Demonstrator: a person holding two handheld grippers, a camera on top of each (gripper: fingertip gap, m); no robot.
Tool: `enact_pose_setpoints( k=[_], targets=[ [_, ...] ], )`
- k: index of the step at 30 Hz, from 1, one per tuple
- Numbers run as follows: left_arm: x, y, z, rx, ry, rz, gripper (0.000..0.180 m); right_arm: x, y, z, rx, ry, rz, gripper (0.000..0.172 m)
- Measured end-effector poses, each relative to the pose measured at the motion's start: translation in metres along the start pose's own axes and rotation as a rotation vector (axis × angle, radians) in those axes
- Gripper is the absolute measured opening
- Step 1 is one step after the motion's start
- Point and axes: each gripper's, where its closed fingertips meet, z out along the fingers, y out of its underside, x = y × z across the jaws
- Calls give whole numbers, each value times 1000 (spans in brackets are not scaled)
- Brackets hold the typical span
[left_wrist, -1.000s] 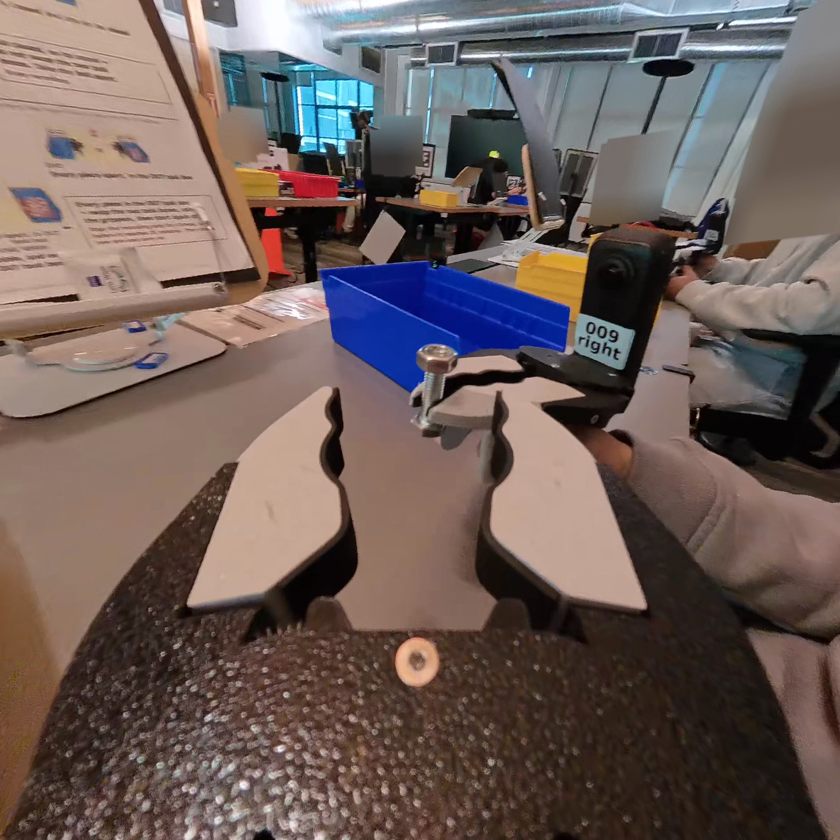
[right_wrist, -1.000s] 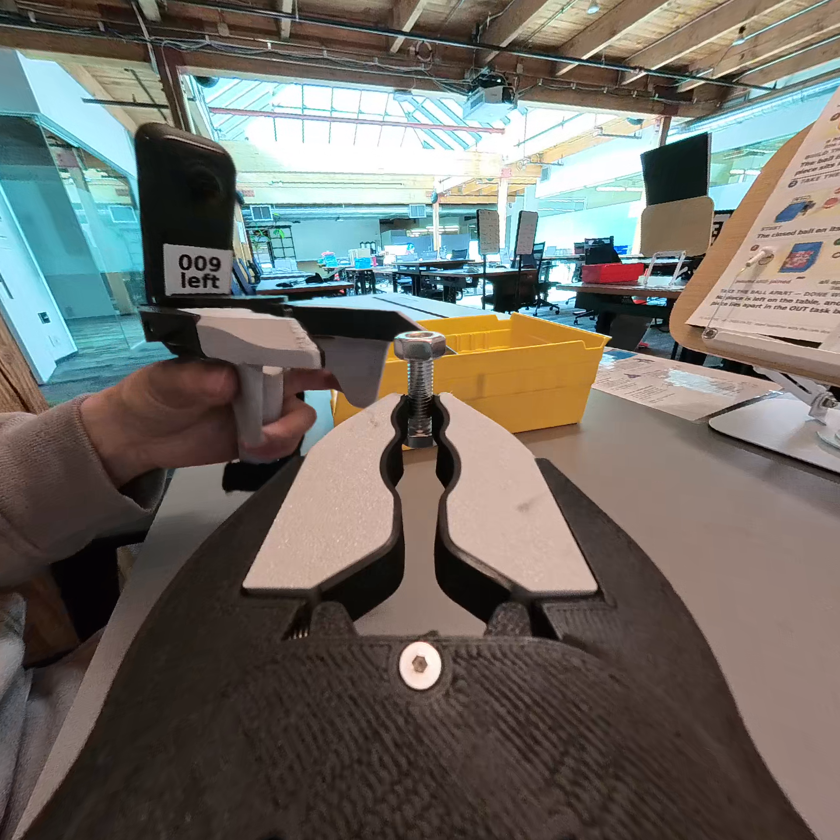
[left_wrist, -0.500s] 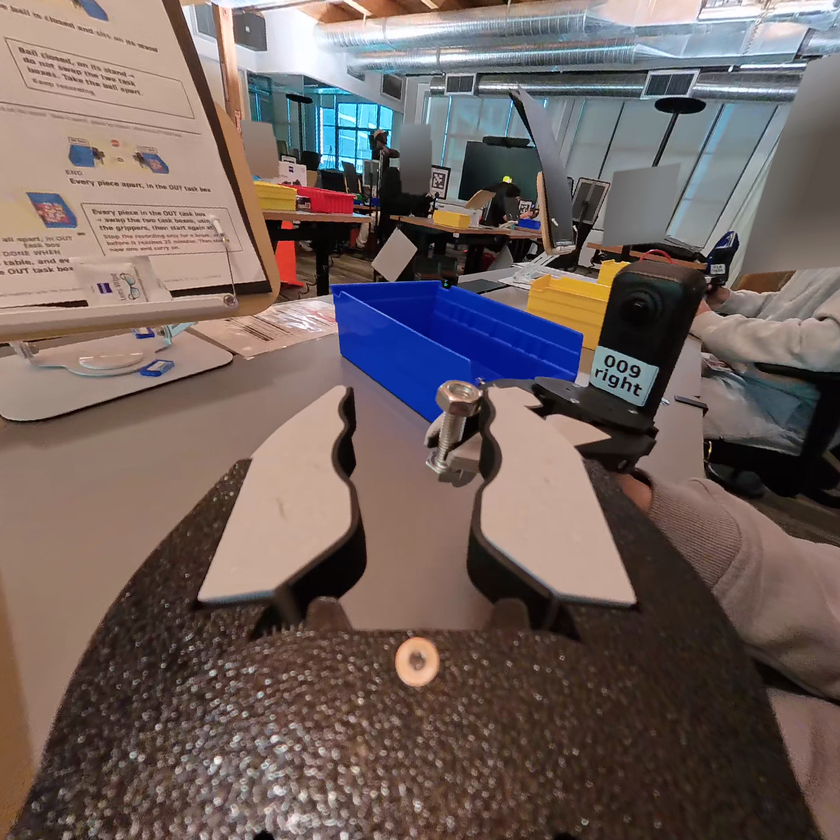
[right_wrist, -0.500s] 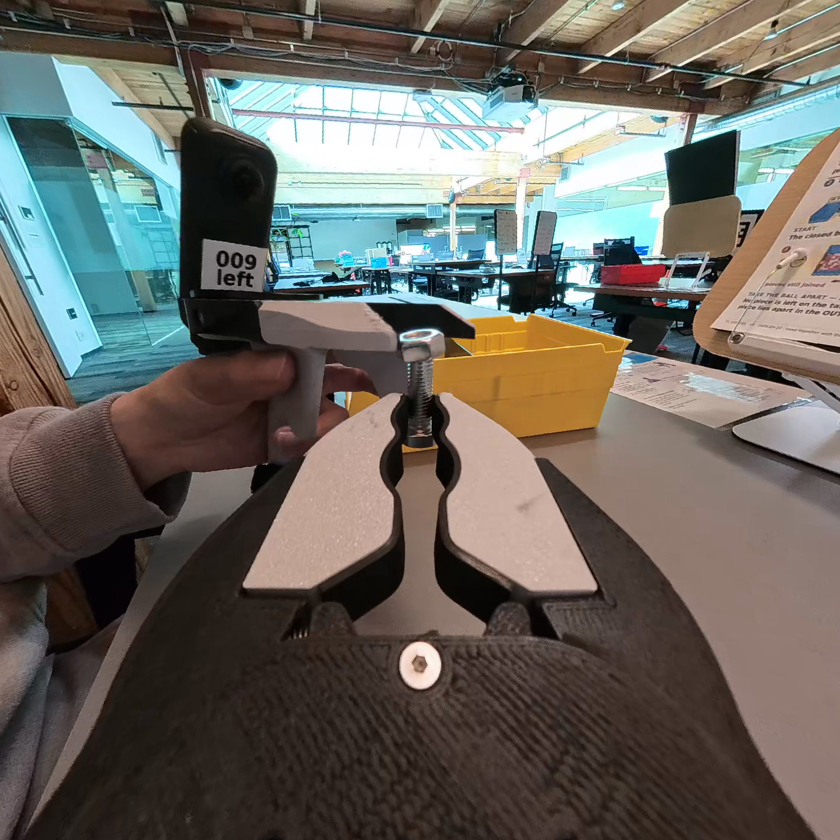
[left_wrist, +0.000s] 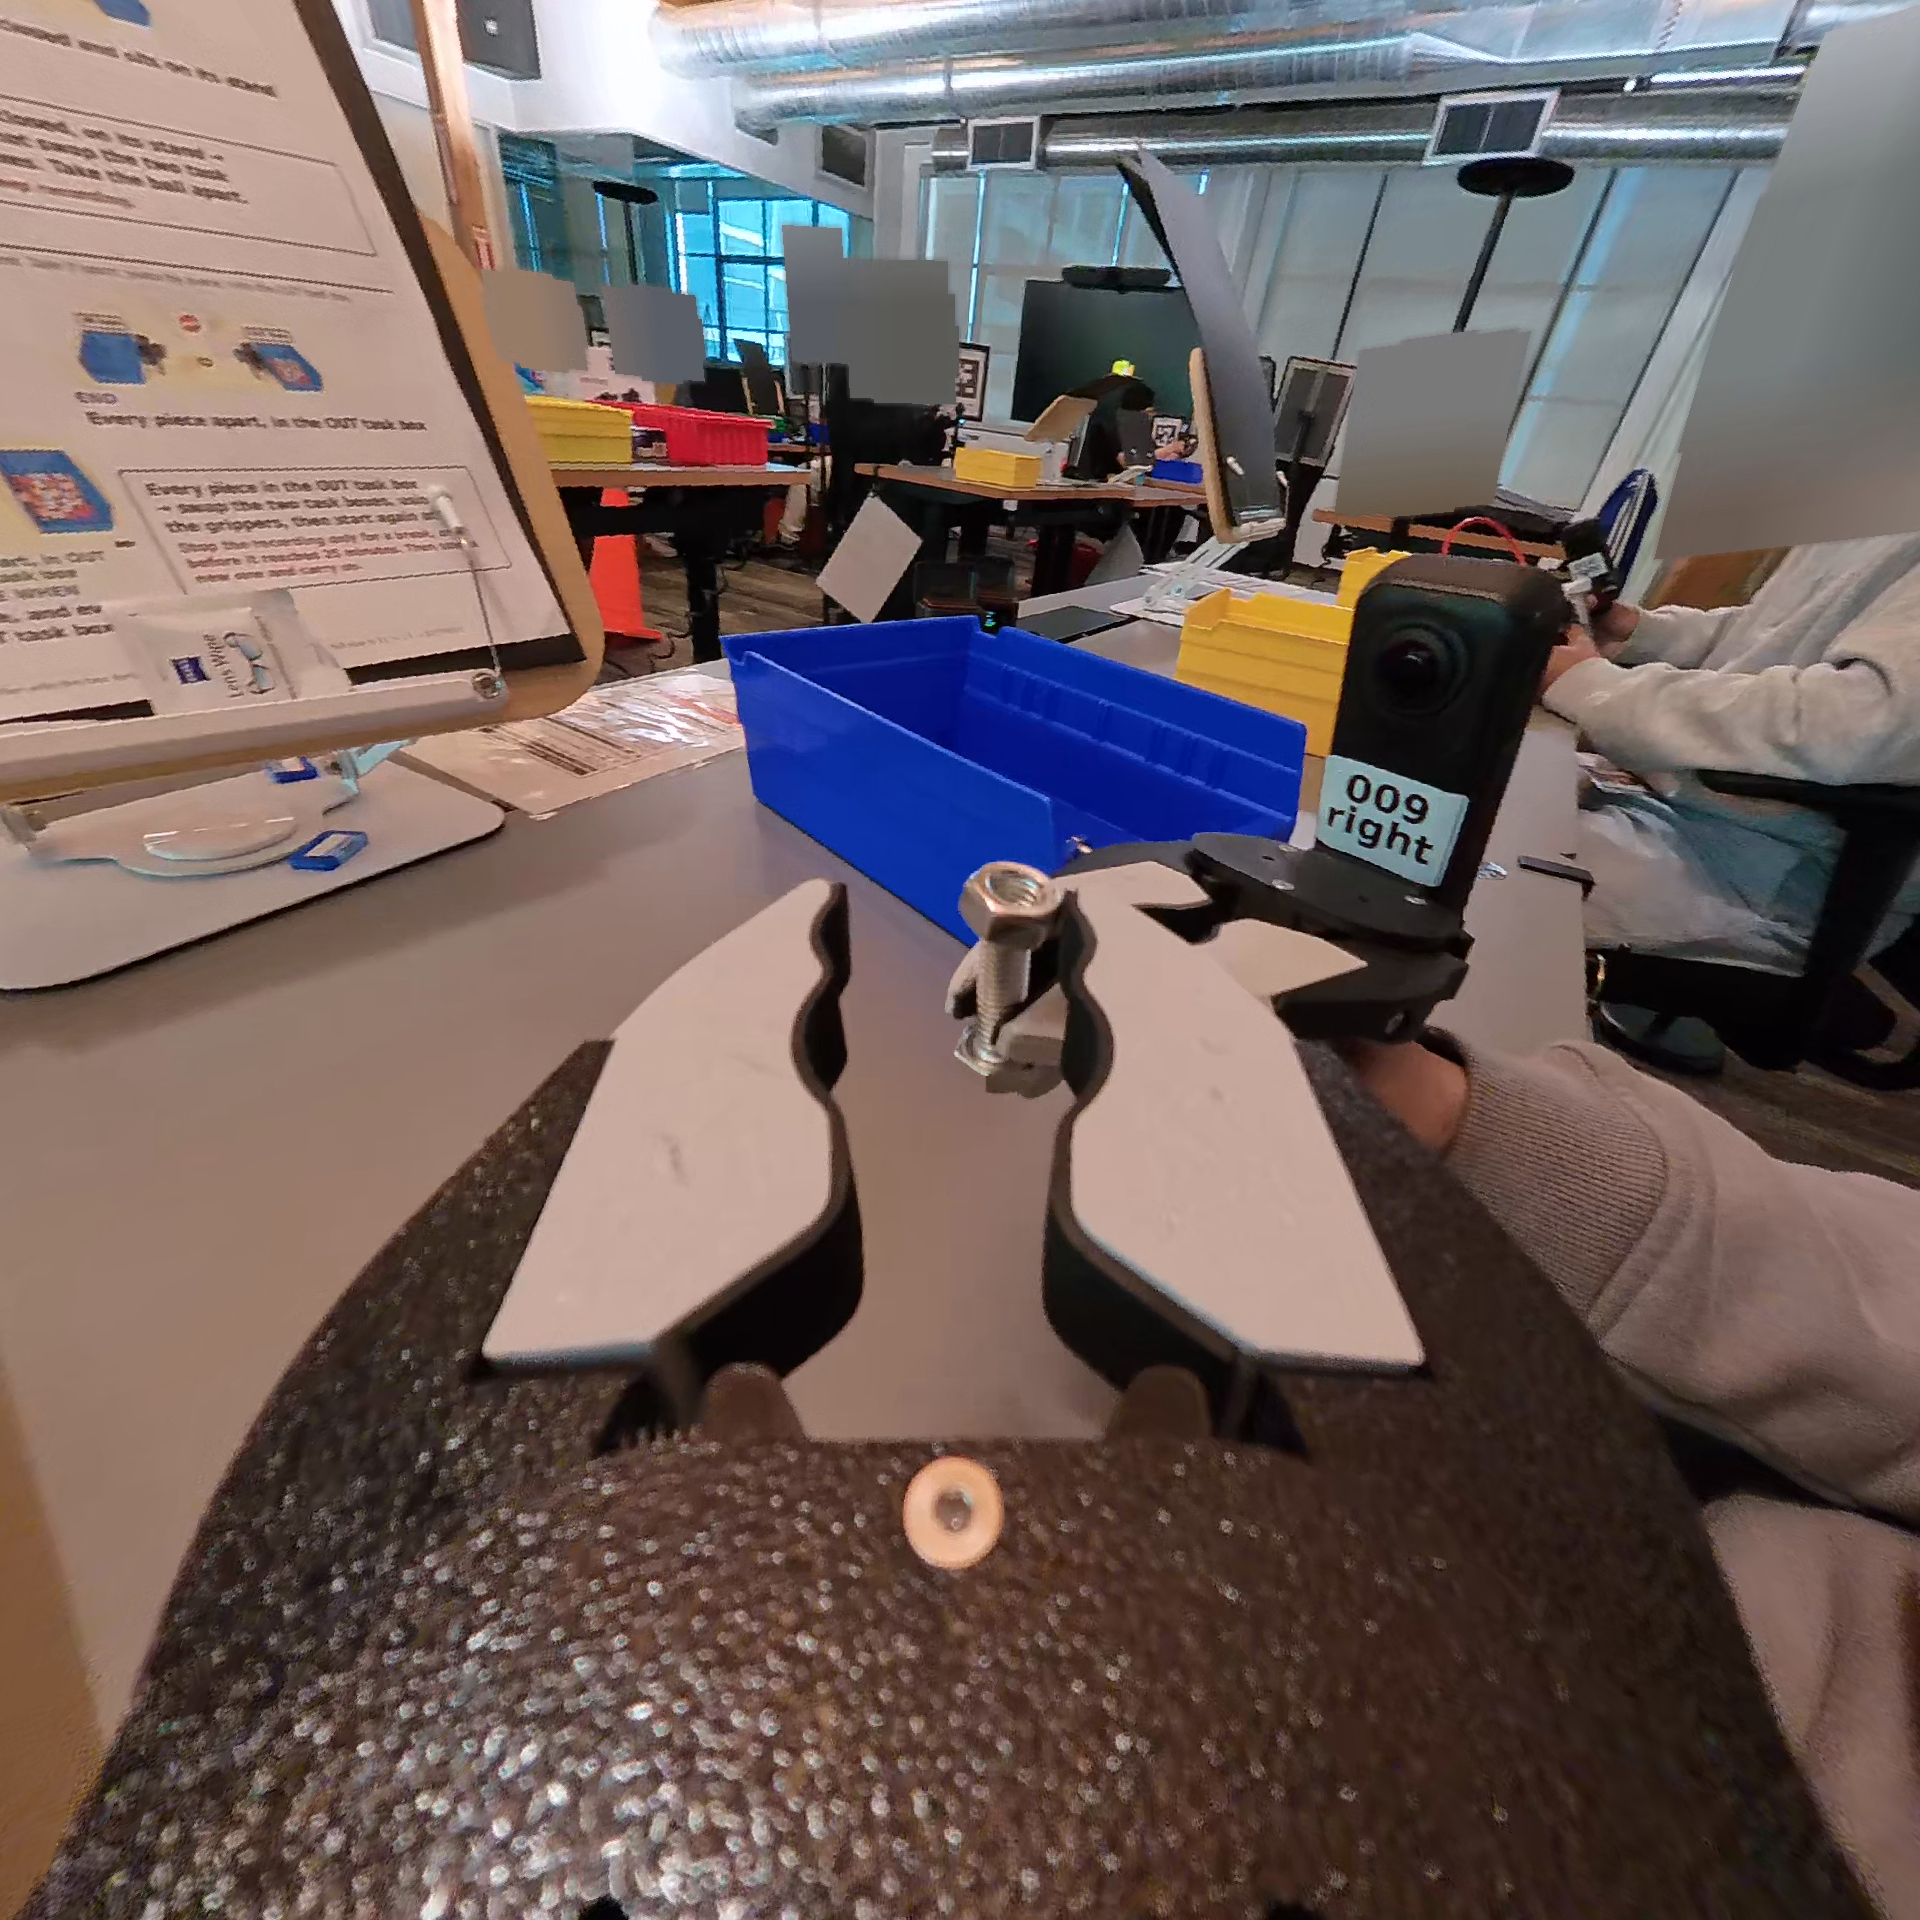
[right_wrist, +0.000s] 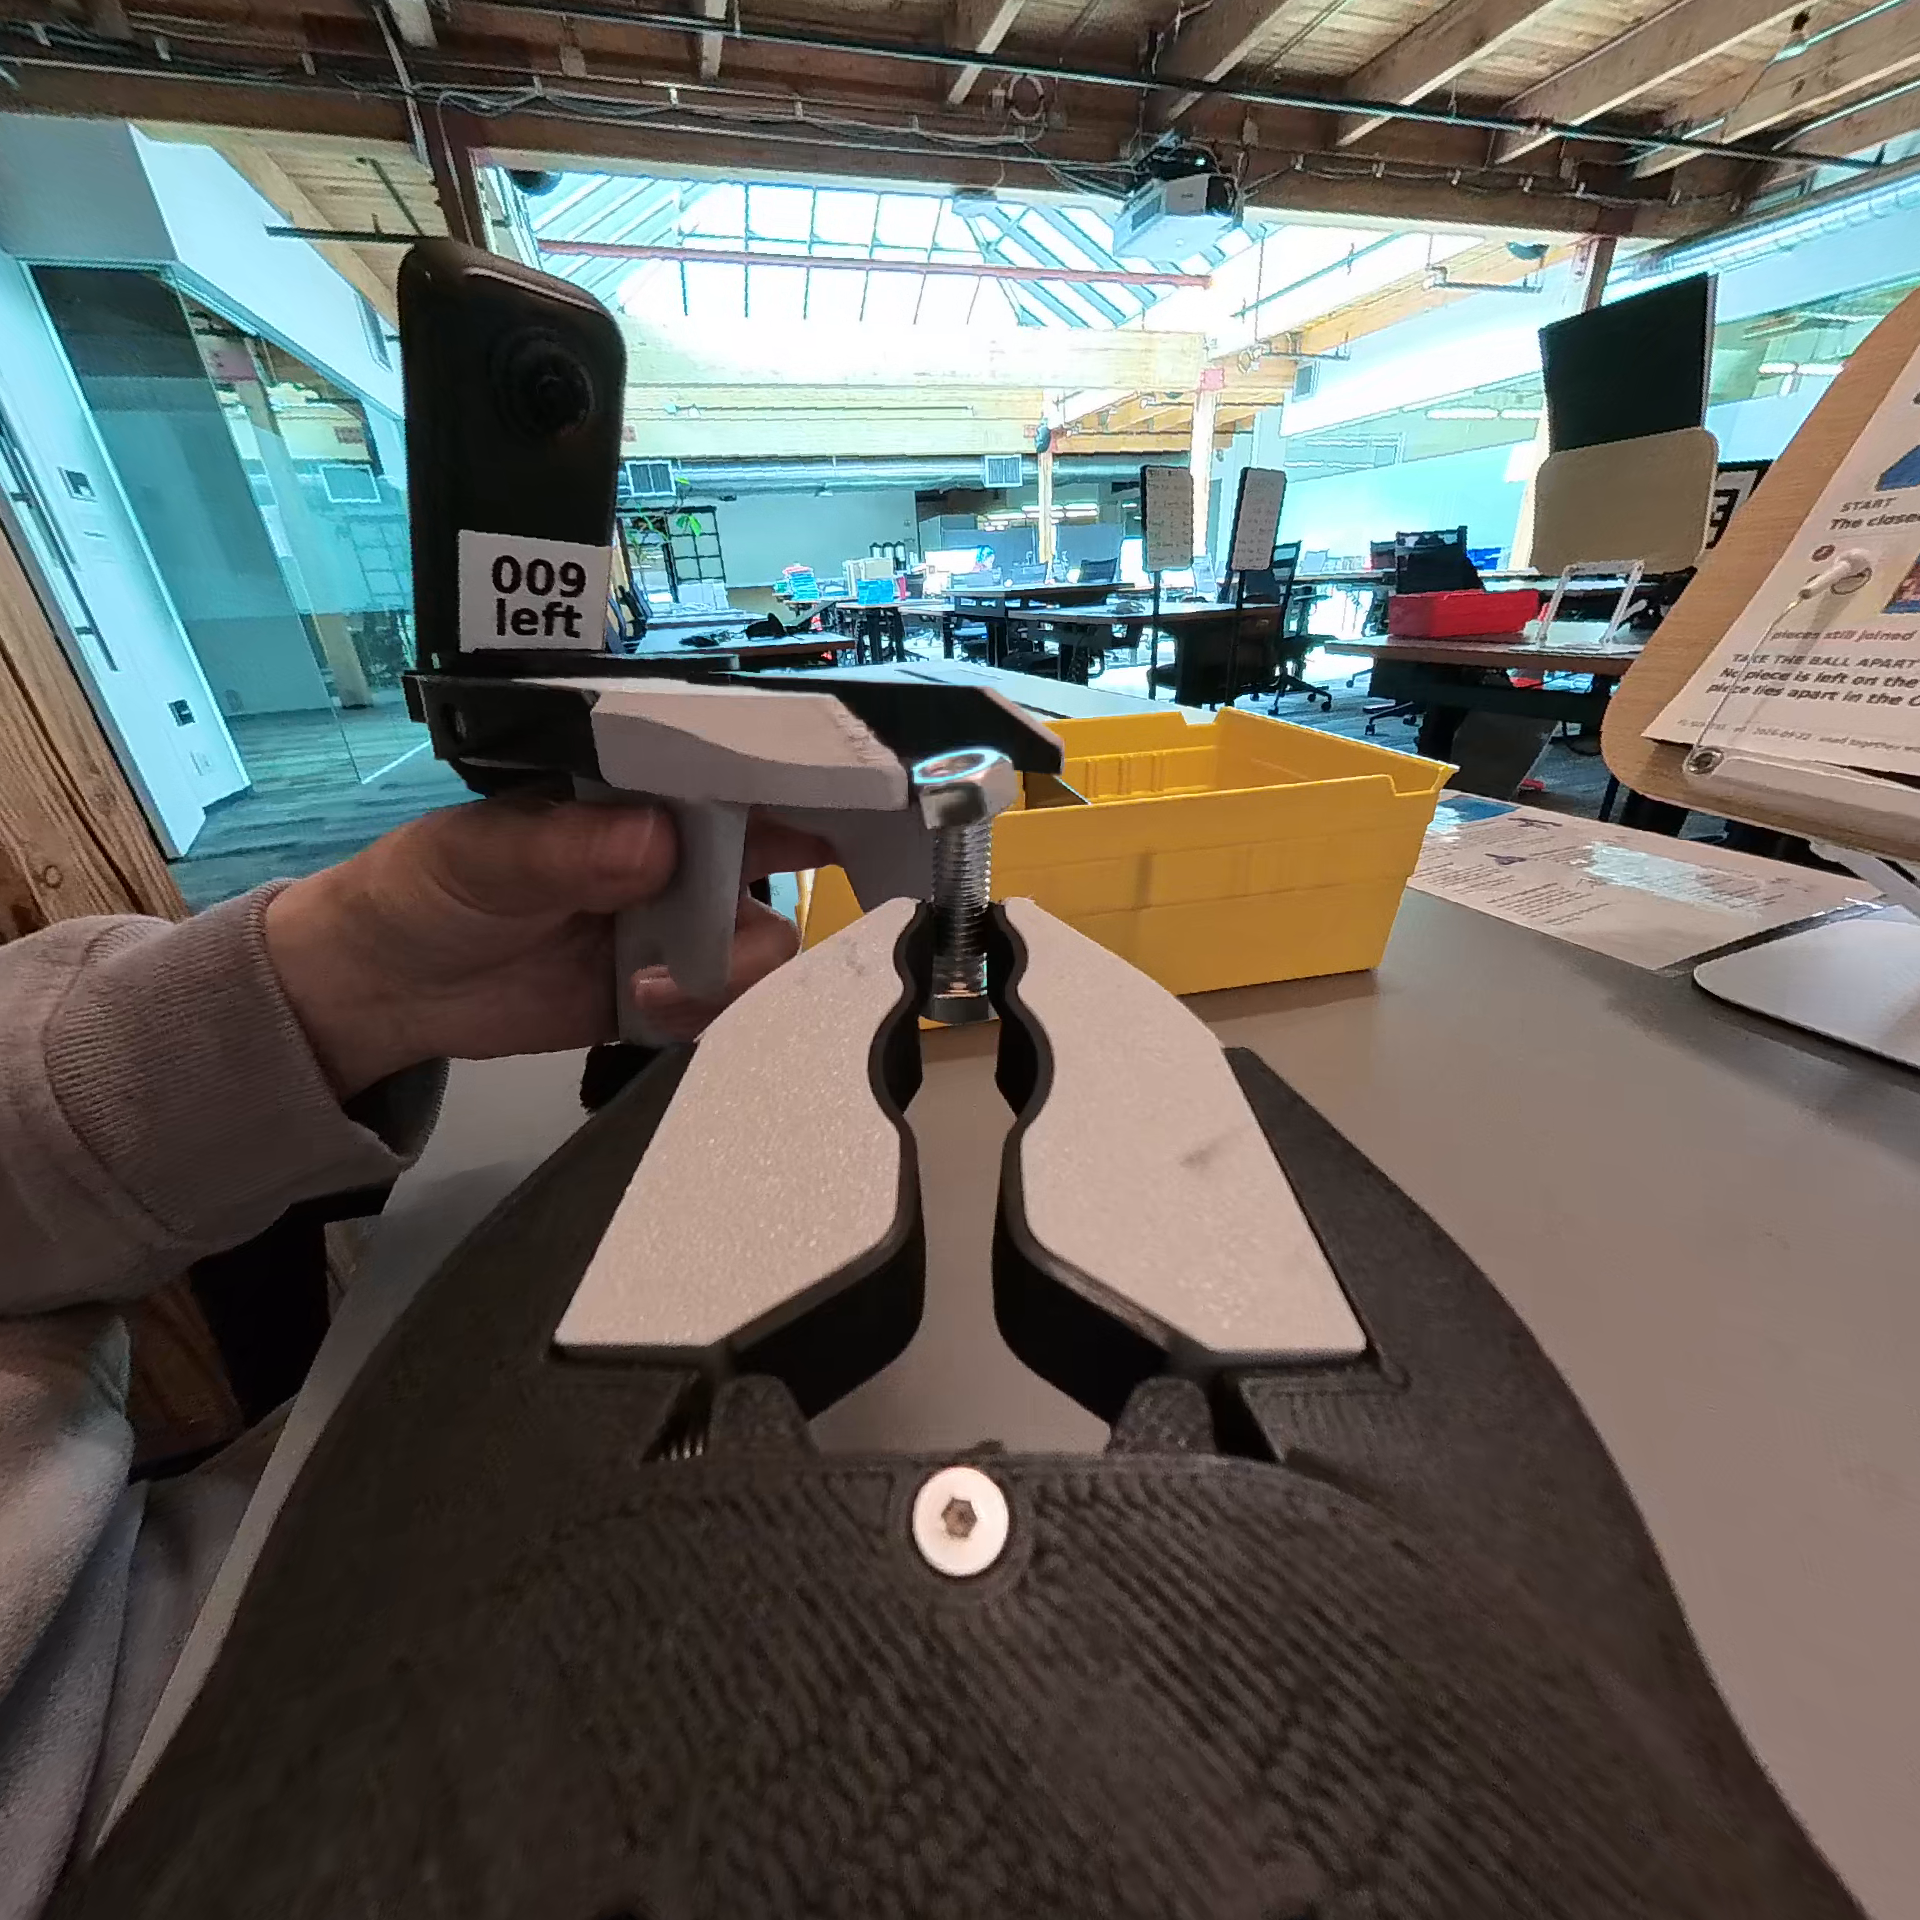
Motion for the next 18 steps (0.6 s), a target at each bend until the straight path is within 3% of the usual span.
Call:
enact_pose_setpoints(
  k=[9,18],
  targets=[
    [11,4,1,-24,65,23,19,-3,2,1,-10,-17,-1,9],
    [10,3,0,21,76,-11,18,-3,2,1,-14,-18,-7,9]
  ],
)
